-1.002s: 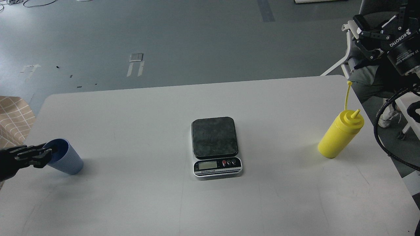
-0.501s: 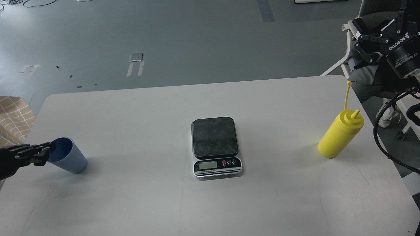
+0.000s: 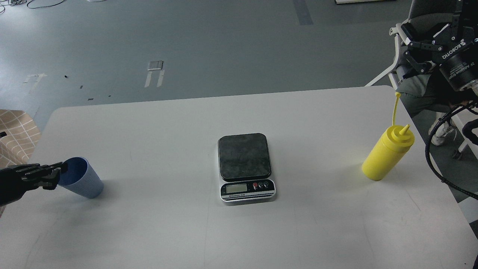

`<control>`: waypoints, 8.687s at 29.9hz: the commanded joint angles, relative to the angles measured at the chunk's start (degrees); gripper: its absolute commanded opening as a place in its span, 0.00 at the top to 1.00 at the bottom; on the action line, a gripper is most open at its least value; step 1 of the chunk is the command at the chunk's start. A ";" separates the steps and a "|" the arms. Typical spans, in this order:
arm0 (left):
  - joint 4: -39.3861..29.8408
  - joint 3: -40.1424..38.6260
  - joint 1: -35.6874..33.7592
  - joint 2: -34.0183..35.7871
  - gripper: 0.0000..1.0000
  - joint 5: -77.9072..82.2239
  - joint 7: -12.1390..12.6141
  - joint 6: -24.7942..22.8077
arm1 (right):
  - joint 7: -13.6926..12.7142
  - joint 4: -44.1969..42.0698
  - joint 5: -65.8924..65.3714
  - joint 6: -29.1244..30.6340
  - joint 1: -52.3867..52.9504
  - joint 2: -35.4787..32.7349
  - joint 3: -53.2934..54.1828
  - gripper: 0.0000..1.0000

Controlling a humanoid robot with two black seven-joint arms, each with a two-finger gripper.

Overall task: Pour seasoning into cup on scale with both arms
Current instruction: 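Close the left hand around the blue cup, then lift the blue cup with the left hand and carry it onto the scale, then lower the blue cup onto the scale and open the left hand, then withdraw the left hand up and away from the cup, then lower the right gripper beside the yellow squeeze bottle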

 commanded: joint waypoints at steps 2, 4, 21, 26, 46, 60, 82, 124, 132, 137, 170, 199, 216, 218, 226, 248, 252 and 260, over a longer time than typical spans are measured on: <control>0.04 -0.10 -5.51 -0.11 1.00 0.03 0.00 -0.58 | 0.00 0.13 0.00 0.00 -0.17 -0.02 0.00 0.00; -0.14 -0.10 -9.53 -0.46 1.00 1.86 0.00 -2.50 | 0.00 0.13 0.00 0.00 -0.35 -0.02 0.09 0.00; -16.22 -0.28 -28.09 -14.34 1.00 8.91 0.00 -26.93 | 0.00 0.31 0.18 0.00 -1.40 -0.11 0.97 0.00; -14.99 -0.28 -30.20 -20.84 1.00 8.91 0.00 -29.14 | 0.00 0.40 0.27 0.00 -1.93 -0.11 2.19 0.01; -4.19 -0.10 -31.61 -35.44 1.00 9.09 0.00 -29.14 | 0.00 0.84 0.35 0.00 -2.55 -1.25 3.78 0.01; 3.19 -0.02 -31.52 -44.14 1.00 12.51 0.00 -28.88 | 0.00 0.75 0.44 0.00 -2.63 -1.34 4.04 0.01; 8.03 0.07 -30.73 -46.43 1.00 14.01 0.00 -28.70 | 0.00 0.75 0.35 0.00 -2.55 -1.25 4.48 0.01; 8.83 -5.72 -34.51 -42.48 0.02 -13.12 0.00 -27.74 | -0.18 0.31 0.18 0.00 -2.55 -2.48 4.48 0.01; 8.83 -12.58 -34.51 -42.74 0.02 -32.74 0.00 -26.51 | -0.18 0.40 0.44 0.00 -2.46 -2.48 4.31 0.00; 9.26 -13.20 -34.43 -43.88 0.02 -44.32 0.00 -22.65 | -0.27 0.40 0.44 0.00 -2.19 -2.57 4.22 0.00; 8.74 -29.99 -25.46 -46.25 0.02 -68.87 0.00 -27.39 | -0.88 5.49 37.25 -0.05 -3.68 0.76 6.68 0.01; 8.03 -29.20 -22.91 -46.17 0.02 -68.26 0.00 -29.67 | -5.37 21.93 40.87 -3.74 -34.44 17.38 4.93 0.00; 6.19 -29.29 -22.38 -45.29 0.02 -68.26 0.00 -29.85 | -5.36 21.84 41.14 0.00 -42.97 17.38 -0.53 0.00; 6.19 -29.28 -22.38 -45.29 0.02 -68.26 0.00 -29.85 | -5.37 21.93 41.14 0.00 -43.68 17.38 -1.14 0.00; 5.40 -28.84 -22.29 -45.20 0.02 -68.26 0.00 -29.85 | -5.28 18.60 41.05 0.00 -44.56 17.38 -3.43 0.00; 4.17 -28.32 -21.85 -45.20 0.02 -68.17 0.00 -29.76 | -4.84 9.80 45.88 0.00 -44.30 17.38 -1.67 0.00; 4.17 -28.23 -21.85 -45.46 0.02 -68.17 0.00 -29.76 | -4.66 9.54 45.88 0.00 -43.86 17.38 -1.67 0.00; 4.08 -28.32 -21.94 -45.46 0.02 -68.17 0.00 -29.76 | -4.57 4.53 45.88 0.00 -41.40 17.38 0.00 0.00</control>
